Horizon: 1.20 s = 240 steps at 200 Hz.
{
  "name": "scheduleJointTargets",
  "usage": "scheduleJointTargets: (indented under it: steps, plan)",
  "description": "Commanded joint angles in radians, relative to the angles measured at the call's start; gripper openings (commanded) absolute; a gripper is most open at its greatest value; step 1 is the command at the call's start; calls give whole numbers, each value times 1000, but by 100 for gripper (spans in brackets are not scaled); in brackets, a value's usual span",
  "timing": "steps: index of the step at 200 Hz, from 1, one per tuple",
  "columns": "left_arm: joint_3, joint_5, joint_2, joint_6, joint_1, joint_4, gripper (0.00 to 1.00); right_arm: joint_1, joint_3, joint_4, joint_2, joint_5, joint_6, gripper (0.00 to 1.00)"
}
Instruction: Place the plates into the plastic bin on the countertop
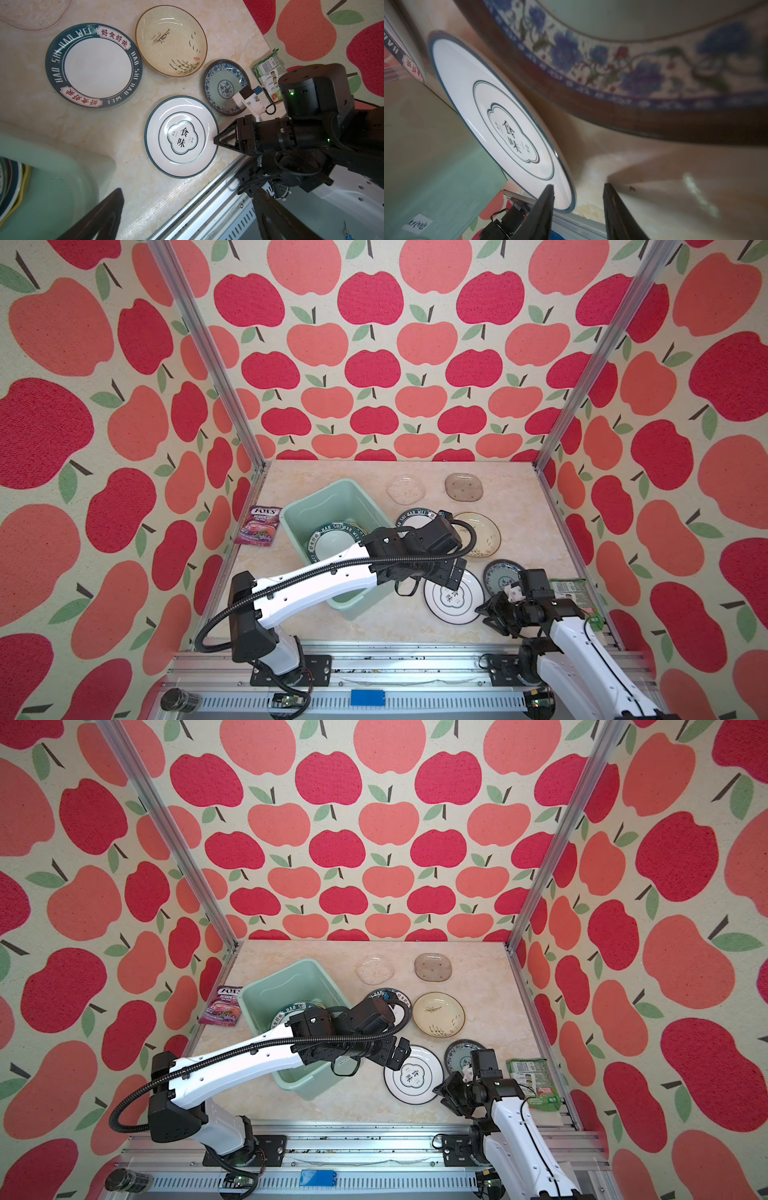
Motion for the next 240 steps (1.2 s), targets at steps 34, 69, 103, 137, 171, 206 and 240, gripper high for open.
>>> scheduleJointTargets:
  steps: [34,69,103,137,171,206,240]
  plan:
    - [26,-34,5,-9,0,0,99,-10,-19,95,111,-56,-34,35]
    - [46,-33,19,-5,5,-19,99,-10,-26,134,150,-66,-40,27]
    - [48,-32,19,-4,12,-19,99,-10,-29,154,176,-71,-42,18]
    - [48,-24,28,-8,18,-13,99,-11,-30,158,175,-75,-43,9]
    - [61,5,60,-5,33,-9,99,-10,-29,156,166,-79,-46,2]
    - [108,43,105,1,61,-23,99,-10,-11,112,110,-80,-59,0]
    - [122,64,116,5,81,-12,99,-11,-8,82,-3,-80,-48,0]
